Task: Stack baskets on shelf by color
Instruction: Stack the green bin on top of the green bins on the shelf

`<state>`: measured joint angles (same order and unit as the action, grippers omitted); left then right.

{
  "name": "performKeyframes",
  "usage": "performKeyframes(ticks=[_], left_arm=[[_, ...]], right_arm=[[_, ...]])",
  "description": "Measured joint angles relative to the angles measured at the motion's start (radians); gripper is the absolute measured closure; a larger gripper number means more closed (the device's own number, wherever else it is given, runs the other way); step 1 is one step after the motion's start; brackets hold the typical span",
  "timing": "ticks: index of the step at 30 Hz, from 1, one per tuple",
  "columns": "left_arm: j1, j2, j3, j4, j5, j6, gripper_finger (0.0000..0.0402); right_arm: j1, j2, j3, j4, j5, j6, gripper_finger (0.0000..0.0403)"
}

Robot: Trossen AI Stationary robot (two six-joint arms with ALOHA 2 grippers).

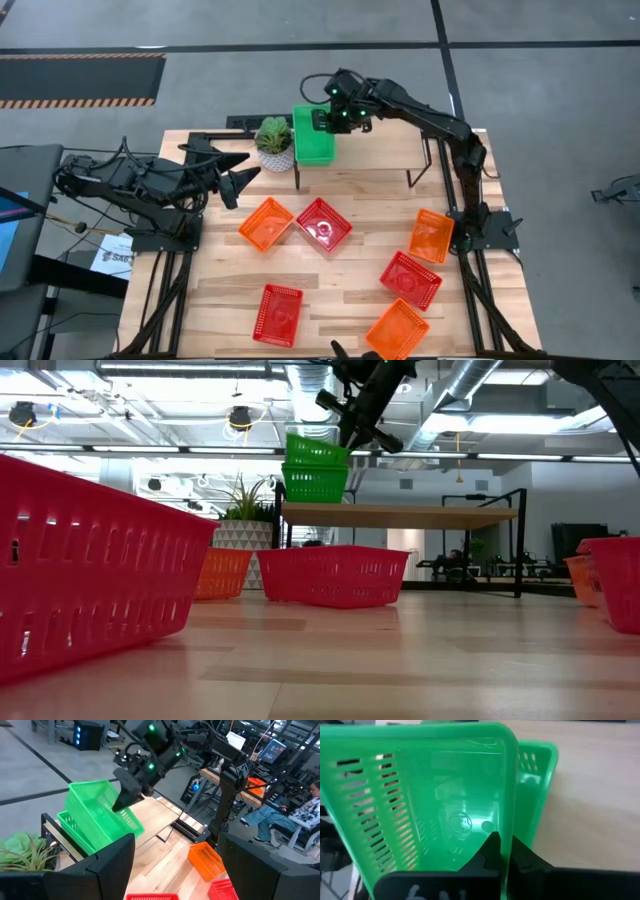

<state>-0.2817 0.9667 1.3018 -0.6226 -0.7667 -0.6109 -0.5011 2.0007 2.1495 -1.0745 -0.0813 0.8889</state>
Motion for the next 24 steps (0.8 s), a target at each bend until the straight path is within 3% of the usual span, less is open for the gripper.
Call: performKeyframes(ticks=[24], left_arm=[[0.000, 0.000, 0.000, 0.000, 0.001, 0.000, 0.0128]], right_arm=[[-0.011, 0.003, 0.002, 0.009, 0.009, -0.008, 0.0315]])
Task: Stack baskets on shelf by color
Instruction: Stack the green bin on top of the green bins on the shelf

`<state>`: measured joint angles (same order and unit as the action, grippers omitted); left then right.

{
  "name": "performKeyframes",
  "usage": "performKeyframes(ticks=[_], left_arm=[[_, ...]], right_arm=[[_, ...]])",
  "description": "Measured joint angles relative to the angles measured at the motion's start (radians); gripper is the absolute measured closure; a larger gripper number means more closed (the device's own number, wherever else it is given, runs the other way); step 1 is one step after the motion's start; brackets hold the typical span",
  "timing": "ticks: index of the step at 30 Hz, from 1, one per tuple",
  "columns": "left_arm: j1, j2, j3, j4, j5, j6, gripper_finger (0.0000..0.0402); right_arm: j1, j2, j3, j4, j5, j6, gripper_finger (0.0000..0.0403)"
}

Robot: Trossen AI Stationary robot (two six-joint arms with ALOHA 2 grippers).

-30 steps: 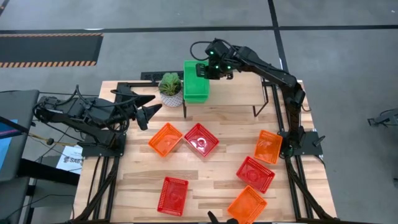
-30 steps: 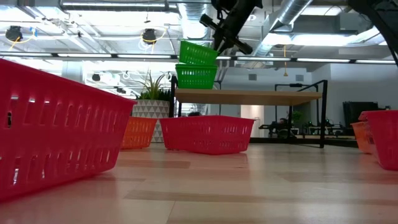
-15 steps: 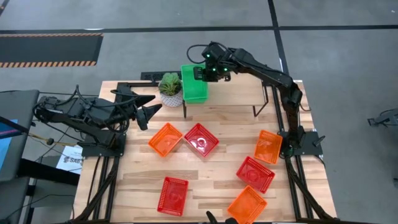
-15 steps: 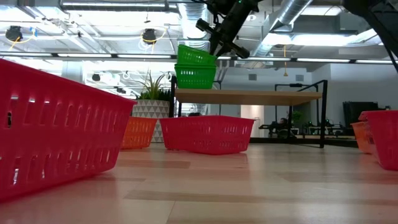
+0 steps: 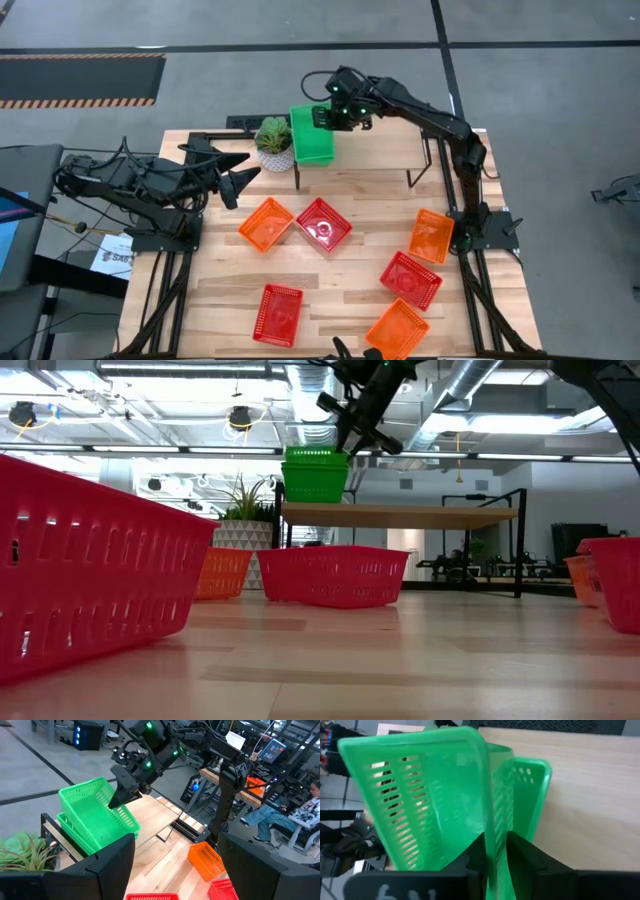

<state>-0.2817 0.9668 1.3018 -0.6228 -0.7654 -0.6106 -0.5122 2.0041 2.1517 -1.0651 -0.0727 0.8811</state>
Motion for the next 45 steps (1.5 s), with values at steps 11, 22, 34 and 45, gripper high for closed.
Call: performKeyframes(ticks=[11, 22, 34, 45], left_arm=[[0.000, 0.000, 0.000, 0.000, 0.000, 0.000, 0.0128], [0.000, 0.000, 0.000, 0.000, 0.001, 0.000, 0.0128], [0.000, 0.000, 0.000, 0.000, 0.001, 0.001, 0.0128], [0.000, 0.000, 0.000, -0.027, -0.009, 0.013, 0.0128]], right_arm=[[0.000, 0.000, 0.000, 0.006, 0.000, -0.018, 0.0242], [-0.006, -0.023, 0.036, 0.003, -0.031, -0.032, 0.0219], [-0.027, -0.019, 0.146, 0.107, 0.090, -0.157, 0.0253], [-0.040, 0.097, 0.146, 0.125, 0.020, -0.183, 0.0283]])
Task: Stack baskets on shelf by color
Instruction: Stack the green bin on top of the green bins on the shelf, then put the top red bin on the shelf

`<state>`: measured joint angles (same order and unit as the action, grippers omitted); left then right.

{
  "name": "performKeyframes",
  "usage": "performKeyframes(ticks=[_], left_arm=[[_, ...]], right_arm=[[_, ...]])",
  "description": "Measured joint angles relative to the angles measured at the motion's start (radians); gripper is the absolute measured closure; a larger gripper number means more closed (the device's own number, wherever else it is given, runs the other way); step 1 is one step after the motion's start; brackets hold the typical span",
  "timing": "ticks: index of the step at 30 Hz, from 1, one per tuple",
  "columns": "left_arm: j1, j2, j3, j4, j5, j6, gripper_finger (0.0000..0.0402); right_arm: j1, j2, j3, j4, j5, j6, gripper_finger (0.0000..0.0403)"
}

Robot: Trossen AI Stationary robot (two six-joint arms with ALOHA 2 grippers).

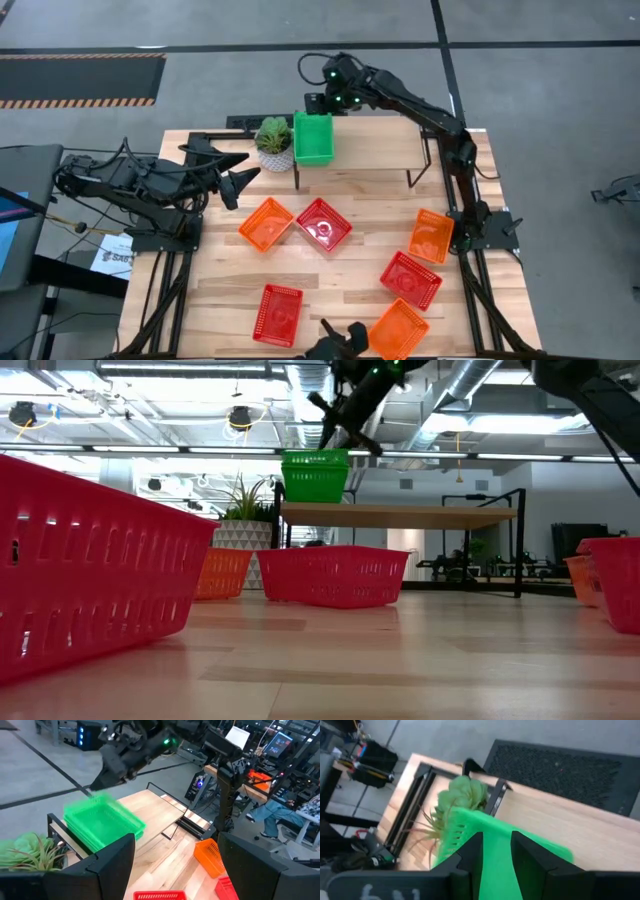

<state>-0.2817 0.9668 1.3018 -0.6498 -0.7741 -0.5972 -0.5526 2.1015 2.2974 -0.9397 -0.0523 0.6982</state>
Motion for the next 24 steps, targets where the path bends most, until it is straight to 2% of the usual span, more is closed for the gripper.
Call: performKeyframes(ticks=[6, 12, 16, 20, 22, 24], left_arm=[[0.000, 0.000, 0.000, 0.000, 0.000, 0.000, 0.0128], [0.000, 0.000, 0.000, 0.000, 0.000, 0.005, 0.0128], [0.000, 0.000, 0.000, 0.000, 0.000, 0.003, 0.0128], [0.000, 0.000, 0.000, -0.014, 0.009, -0.023, 0.0128], [0.000, 0.000, 0.000, -0.023, 0.014, -0.039, 0.0128], [0.000, 0.000, 0.000, -0.029, 0.034, -0.051, 0.0128]], right_arm=[[-0.006, 0.010, -0.002, 0.025, -0.003, -0.004, 0.0284], [-0.007, -0.091, -0.002, -0.019, -0.016, -0.048, 0.0284], [0.000, -0.207, 0.000, -0.176, -0.064, -0.072, 0.0284], [0.061, -0.301, 0.000, -0.425, -0.071, -0.122, 0.0284], [0.118, -0.333, 0.000, -0.547, -0.031, -0.130, 0.0284], [0.184, -0.355, -0.002, -0.641, 0.057, -0.121, 0.0284]])
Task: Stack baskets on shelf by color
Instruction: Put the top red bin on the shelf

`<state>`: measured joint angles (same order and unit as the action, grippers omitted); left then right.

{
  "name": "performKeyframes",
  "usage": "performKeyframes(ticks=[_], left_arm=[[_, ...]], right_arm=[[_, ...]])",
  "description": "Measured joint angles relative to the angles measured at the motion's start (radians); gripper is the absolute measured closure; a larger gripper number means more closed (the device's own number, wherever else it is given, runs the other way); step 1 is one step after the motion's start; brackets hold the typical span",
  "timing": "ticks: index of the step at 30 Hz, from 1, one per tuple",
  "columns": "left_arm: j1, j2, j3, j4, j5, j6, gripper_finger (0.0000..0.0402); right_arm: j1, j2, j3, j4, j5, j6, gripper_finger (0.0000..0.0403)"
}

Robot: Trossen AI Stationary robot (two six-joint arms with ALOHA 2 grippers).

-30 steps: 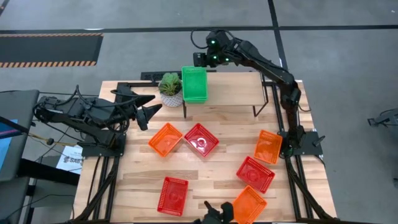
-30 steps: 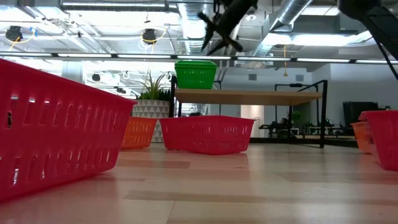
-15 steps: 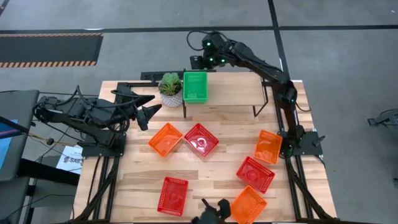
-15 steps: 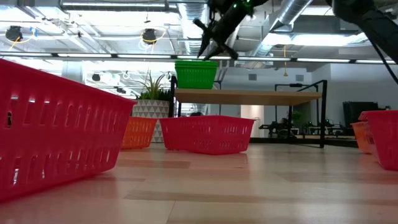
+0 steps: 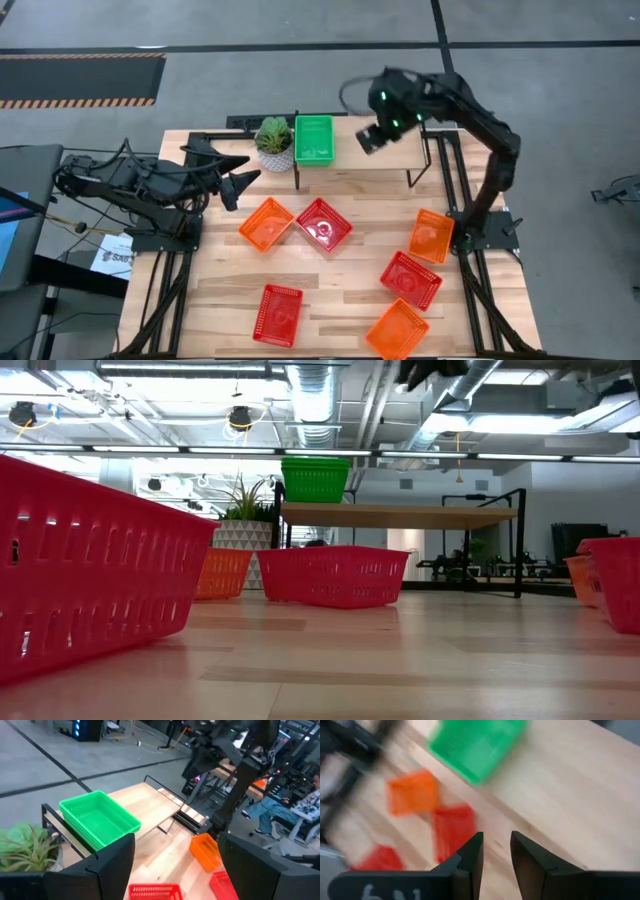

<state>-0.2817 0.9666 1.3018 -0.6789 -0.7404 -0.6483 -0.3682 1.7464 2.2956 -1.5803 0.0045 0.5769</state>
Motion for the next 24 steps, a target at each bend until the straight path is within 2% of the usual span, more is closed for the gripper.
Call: performKeyframes(ticks=[2, 6, 9, 11, 18, 21, 24], left_arm=[[0.000, 0.000, 0.000, -0.015, 0.017, -0.017, 0.0128], [0.000, 0.000, 0.000, -0.060, 0.051, -0.061, 0.0128], [0.000, 0.000, 0.000, -0.093, 0.064, -0.081, 0.0128], [0.000, 0.000, 0.000, -0.105, 0.076, -0.083, 0.0128], [0.000, 0.000, 0.000, -0.116, 0.106, -0.083, 0.0128], [0.000, 0.000, 0.000, -0.123, 0.109, -0.083, 0.0128], [0.000, 0.000, 0.000, -0.131, 0.117, -0.094, 0.0128]], right_arm=[[0.073, -0.036, -0.042, 0.026, 0.062, 0.040, 0.0284], [0.202, -0.103, -0.155, 0.064, 0.114, 0.138, 0.0282], [0.279, -0.120, -0.280, 0.047, 0.193, 0.218, 0.0269], [0.314, -0.129, -0.374, 0.077, 0.203, 0.262, 0.0255], [0.359, -0.089, -0.655, 0.400, 0.145, 0.256, 0.0192], [0.348, -0.035, -0.711, 0.509, 0.130, 0.228, 0.0177], [0.337, 0.032, -0.714, 0.531, 0.129, 0.182, 0.0174]])
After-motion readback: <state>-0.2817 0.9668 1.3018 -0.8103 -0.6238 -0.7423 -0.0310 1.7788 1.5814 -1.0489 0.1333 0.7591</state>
